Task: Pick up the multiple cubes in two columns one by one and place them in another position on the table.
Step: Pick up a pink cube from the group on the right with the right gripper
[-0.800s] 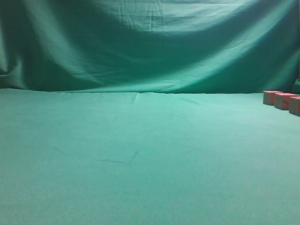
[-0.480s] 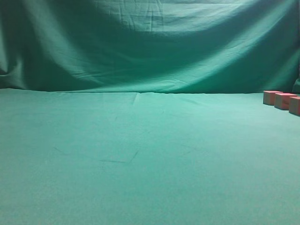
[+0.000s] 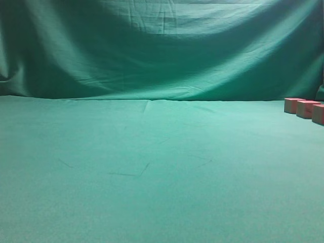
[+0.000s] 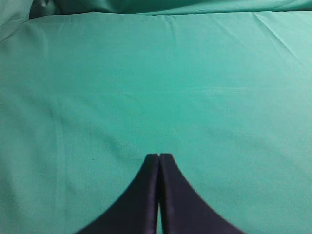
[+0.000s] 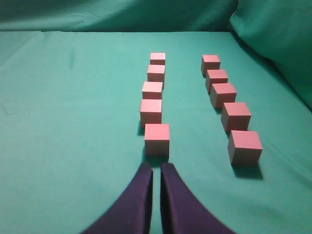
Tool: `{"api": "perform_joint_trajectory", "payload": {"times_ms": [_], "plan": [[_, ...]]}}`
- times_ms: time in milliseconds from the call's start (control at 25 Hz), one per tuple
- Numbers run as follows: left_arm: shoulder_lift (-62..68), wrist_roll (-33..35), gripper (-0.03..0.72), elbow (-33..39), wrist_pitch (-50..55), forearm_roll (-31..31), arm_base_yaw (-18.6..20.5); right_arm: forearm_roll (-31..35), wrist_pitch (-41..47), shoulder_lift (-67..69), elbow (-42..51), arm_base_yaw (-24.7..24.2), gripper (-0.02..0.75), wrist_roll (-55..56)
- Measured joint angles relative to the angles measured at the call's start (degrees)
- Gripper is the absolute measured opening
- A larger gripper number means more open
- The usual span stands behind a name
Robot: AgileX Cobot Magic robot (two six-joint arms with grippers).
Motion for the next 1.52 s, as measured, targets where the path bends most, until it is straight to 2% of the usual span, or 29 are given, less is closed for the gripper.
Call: {"api": "perform_joint_trajectory", "payload": {"times_ms": [400,520,720,1000,1160,1320,1520], "plan": [[0.0,0.0,0.0,0.0,0.0,0.0,0.0,0.0,0.0,0.0,0.0,0.0,0.049,0.0],[0.0,0.0,0.0,0.0,0.0,0.0,0.0,2.0,-1.5,0.0,0.1,0.0,0.049,0.3],[0.0,0.0,0.0,0.0,0.0,0.0,0.0,12.5,-11.1,0.0,0.1,0.0,0.049,1.8],[0.0,0.0,0.0,0.0,0.0,0.0,0.0,13.9,-24.3,0.0,0.1,0.0,0.049,2.1],[0.0,0.0,0.0,0.0,0.0,0.0,0.0,13.6,-18.0,0.2,-5.0,0.0,0.049,0.4],[0.0,0.0,0.0,0.0,0.0,0.0,0.0,12.7,-9.7,7.1,-13.1,0.0,0.049,-5.4],[0.0,0.0,0.0,0.0,0.0,0.0,0.0,12.2,-1.6,17.1,-19.9,0.0,0.049,-7.4]]}}
